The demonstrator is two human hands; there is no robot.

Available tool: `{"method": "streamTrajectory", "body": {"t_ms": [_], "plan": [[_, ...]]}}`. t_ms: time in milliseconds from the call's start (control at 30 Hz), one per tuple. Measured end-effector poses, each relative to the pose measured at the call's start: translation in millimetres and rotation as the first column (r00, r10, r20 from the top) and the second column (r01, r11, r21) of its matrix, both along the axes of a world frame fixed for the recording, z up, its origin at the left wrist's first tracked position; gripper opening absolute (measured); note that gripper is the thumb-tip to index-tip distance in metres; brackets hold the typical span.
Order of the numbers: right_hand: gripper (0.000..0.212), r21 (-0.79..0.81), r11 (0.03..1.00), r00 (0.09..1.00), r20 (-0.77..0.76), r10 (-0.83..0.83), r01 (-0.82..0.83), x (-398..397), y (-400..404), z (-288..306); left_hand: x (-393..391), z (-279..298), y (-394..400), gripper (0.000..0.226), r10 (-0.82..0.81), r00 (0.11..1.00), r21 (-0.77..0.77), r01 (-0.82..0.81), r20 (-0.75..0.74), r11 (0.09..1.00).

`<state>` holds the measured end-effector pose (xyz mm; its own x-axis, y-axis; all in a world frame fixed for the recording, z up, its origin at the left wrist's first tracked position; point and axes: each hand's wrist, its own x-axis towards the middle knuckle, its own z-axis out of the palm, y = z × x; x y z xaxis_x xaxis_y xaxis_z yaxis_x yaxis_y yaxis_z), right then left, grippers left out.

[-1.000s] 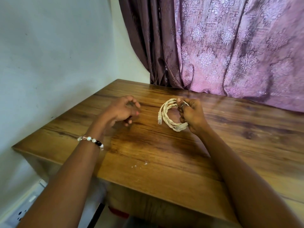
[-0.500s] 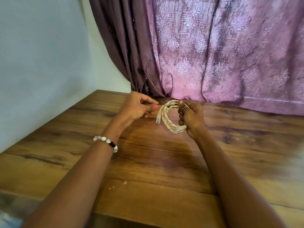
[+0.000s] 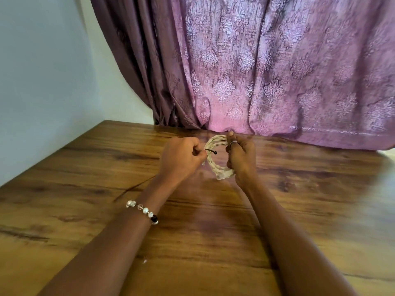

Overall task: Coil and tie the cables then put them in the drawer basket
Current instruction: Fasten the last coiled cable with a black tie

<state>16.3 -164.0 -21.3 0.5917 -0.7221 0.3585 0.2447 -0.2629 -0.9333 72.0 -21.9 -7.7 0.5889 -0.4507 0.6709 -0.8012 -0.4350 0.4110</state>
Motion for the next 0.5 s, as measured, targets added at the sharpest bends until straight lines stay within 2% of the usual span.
{"method": "streamTrajectory", "body": {"t_ms": [133, 200, 333, 500], "plan": [[0.041, 0.123, 0.992, 1.000, 0.022, 0.014, -0.017, 3, 14, 3, -13, -8, -8, 0.016, 0.110, 0.991, -0.032, -0.108, 0.074, 0.994], [0.042, 0.167, 0.985, 0.999, 0.022, 0.034, -0.037, 4, 21, 3, -17, -12, -12, 0.019, 0.138, 0.976, -0.036, -0.134, 0.168, 0.990], [0.040, 0.234, 0.970, 0.998, 0.038, 0.051, -0.058, 7, 36, 1, -21, -18, -16, 0.020, 0.212, 0.914, 0.049, -0.243, 0.346, 0.969], [0.030, 0.323, 0.942, 0.996, 0.051, 0.074, -0.087, 3, 38, 5, -21, -22, -14, 0.020, 0.264, 0.898, 0.002, -0.283, 0.352, 0.959]]}}
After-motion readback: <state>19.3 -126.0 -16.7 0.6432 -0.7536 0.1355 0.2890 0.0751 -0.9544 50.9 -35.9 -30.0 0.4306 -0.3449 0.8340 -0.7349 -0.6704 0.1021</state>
